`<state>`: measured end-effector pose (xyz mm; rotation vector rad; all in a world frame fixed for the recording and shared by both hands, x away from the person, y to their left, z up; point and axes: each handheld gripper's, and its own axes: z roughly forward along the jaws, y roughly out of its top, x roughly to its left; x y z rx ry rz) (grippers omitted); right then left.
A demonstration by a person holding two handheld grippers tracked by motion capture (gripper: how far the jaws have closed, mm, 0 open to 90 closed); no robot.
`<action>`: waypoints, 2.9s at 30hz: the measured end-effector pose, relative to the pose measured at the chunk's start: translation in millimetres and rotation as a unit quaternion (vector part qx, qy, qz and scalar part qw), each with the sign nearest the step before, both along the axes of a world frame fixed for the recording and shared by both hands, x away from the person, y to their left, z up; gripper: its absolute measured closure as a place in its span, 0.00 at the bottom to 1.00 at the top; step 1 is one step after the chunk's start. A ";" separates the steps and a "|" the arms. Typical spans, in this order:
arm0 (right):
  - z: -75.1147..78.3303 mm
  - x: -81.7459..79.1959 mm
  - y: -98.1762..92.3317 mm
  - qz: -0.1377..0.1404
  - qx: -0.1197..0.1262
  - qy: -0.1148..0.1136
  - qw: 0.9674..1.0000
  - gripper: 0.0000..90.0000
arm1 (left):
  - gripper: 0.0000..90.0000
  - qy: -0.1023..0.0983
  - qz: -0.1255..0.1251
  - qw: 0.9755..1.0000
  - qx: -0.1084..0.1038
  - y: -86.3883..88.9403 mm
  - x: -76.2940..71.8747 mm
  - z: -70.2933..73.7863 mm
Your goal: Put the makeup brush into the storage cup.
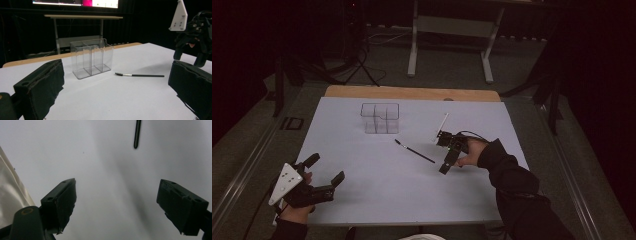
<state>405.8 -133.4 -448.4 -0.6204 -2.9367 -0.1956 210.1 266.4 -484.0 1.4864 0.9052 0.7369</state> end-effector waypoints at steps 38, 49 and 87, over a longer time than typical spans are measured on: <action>-1.8 33.6 74.0 0.005 -0.009 -0.025 1.000 0.34 | 0.01 -0.001 -0.008 1.000 -0.002 0.4 -0.8 0.1; -10.7 41.0 89.7 0.017 -0.004 -0.042 0.999 0.49 | 0.01 0.000 -0.010 1.000 -0.002 0.0 -0.6 -0.1; -52.3 60.3 119.7 0.032 -0.002 -0.087 0.996 0.86 | 0.01 0.002 -0.019 1.000 0.001 -1.4 -0.4 -0.7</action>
